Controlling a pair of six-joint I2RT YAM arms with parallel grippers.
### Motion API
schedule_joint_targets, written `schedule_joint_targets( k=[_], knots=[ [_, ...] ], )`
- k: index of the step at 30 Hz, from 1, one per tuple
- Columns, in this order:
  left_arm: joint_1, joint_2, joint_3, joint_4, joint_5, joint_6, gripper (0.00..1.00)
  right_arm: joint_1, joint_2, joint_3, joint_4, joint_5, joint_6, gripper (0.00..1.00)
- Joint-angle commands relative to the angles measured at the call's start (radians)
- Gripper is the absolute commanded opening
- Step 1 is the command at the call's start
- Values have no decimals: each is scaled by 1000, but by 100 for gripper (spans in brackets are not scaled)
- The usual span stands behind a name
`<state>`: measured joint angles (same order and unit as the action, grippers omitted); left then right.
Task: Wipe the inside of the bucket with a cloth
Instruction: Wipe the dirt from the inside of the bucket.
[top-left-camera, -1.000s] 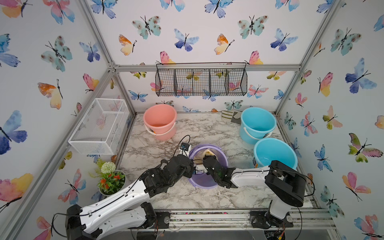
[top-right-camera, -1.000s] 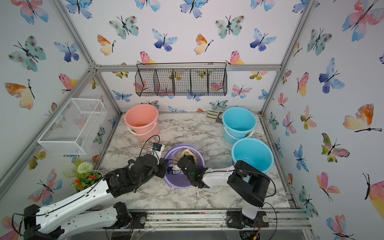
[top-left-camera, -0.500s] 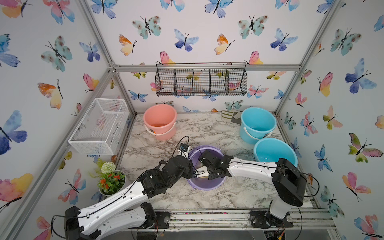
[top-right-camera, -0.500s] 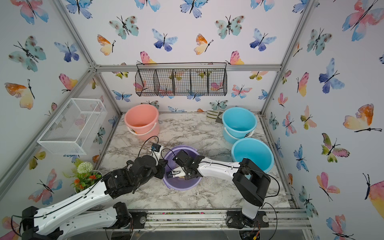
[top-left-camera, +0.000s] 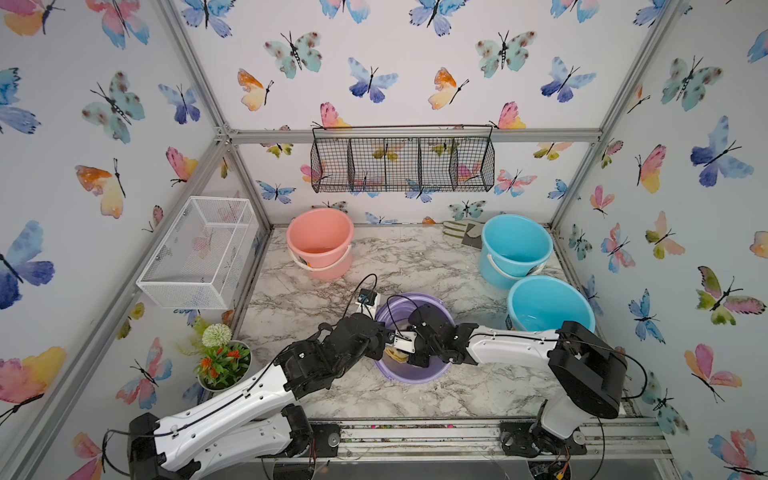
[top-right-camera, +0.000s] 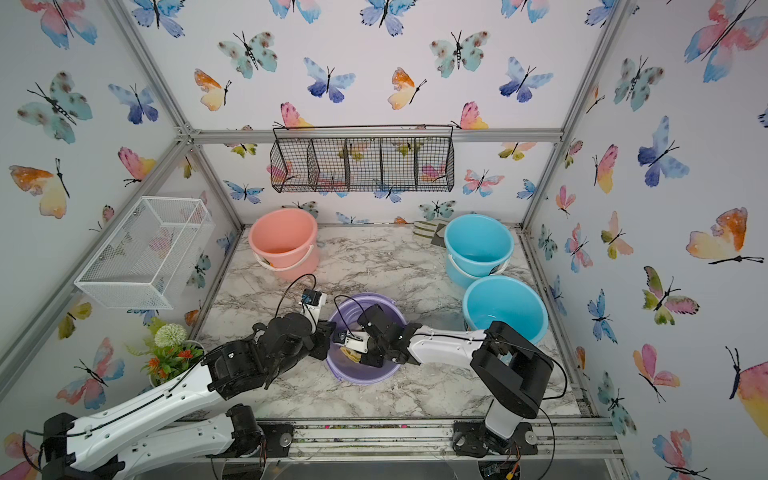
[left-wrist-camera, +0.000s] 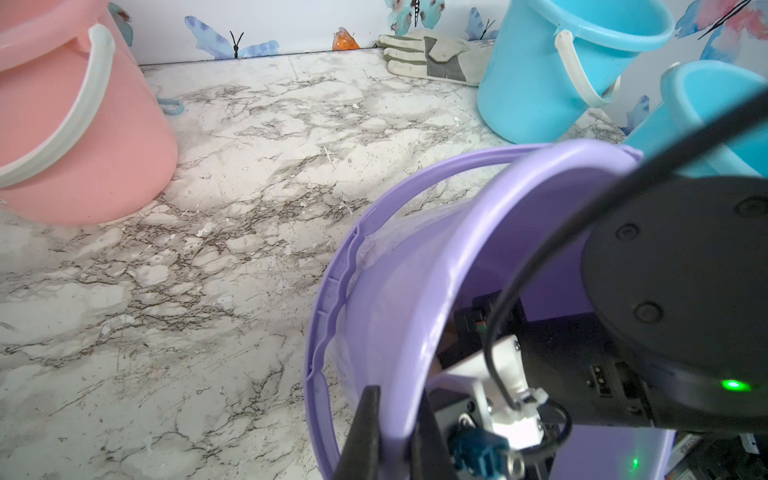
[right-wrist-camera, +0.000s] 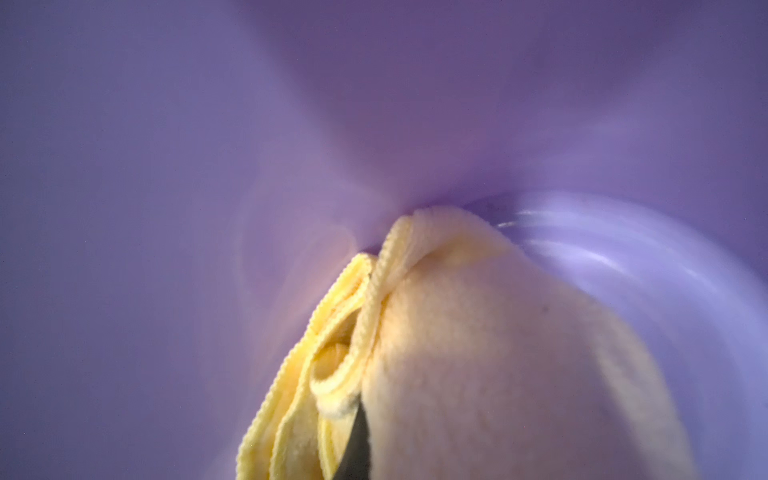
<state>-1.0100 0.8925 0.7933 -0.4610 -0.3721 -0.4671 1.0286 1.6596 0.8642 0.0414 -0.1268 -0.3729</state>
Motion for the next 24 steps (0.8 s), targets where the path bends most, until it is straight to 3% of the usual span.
schedule_joint_targets(
  k=[1, 9, 14, 19, 24],
  knots=[
    [0, -15, -6, 50, -26, -46, 0, 8, -15, -59, 215, 25, 302, 2],
    [-1, -12, -16, 67, -12, -67, 0, 8, -3, -148, 548, 111, 499, 2],
    [0, 1, -13, 62, -2, -80, 0, 8, 19, -217, 788, 211, 546, 2],
    [-1, 4, -7, 56, 9, -85, 0, 20, 51, -233, 894, 427, 481, 2],
    [-1, 5, 21, 28, -3, -85, 0, 25, 102, -159, 783, 631, 329, 2]
  ],
)
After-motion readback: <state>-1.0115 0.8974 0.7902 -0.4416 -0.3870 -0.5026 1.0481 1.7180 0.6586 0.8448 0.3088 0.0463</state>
